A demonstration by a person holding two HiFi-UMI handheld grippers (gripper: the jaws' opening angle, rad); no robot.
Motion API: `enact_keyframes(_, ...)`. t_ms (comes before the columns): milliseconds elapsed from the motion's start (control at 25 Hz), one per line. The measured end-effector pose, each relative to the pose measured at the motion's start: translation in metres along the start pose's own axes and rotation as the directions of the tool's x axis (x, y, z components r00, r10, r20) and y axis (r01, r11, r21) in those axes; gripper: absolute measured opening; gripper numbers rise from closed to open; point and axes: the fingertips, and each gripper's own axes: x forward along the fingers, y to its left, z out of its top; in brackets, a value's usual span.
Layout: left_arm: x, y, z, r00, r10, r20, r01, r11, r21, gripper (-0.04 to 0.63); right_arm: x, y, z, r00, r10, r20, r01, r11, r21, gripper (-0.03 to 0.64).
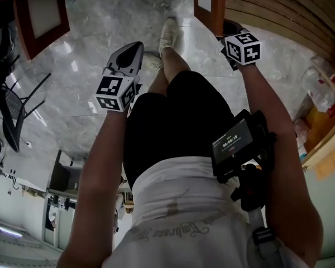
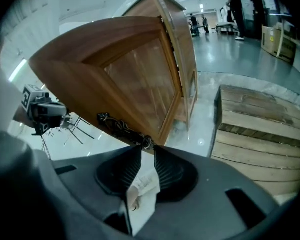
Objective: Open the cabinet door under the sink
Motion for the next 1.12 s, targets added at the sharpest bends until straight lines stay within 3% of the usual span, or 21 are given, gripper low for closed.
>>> enact_keyframes(360, -0.008, 0.004, 0.05, 1.0, -0.004, -0.024, 0.005, 0.999, 0.039, 0.01, -0.048, -0.013, 0.031, 0.988, -0.074, 0.133, 0.052, 0.985, 0.163, 0.055)
enact_keyframes(560, -0.034, -0.002, 0.078, 1.0, -0.016, 0.005, 0.016, 0.997, 0.069, 0.011, -0.098, -0.005, 0.07, 0.966, -0.139, 0.219, 0.093, 0.974, 0.207, 0.021)
enact_keyframes(720, -0.058, -0.003, 0.085, 1.0, -0.007, 0.009, 0.007, 0.999, 0.047, 0.009, -0.138, 0.007, 0.103, 0.946, -0.172, 0.275, 0.112, 0.969, 0.222, 0.018)
enact_keyframes(920, -0.087, 0.011, 0.095, 1.0, -0.028, 0.013, 0.027, 0.997, 0.067, 0.01, -0.17, 0.035, 0.15, 0.904, -0.205, 0.376, 0.127, 0.967, 0.22, 0.018)
enact_keyframes(1120, -0.132, 0.023, 0.122, 0.998, -0.04, 0.057, 0.035, 0.995, 0.094, 0.01, -0.197, 0.085, 0.208, 0.856, -0.177, 0.486, 0.113, 0.981, 0.157, 0.015)
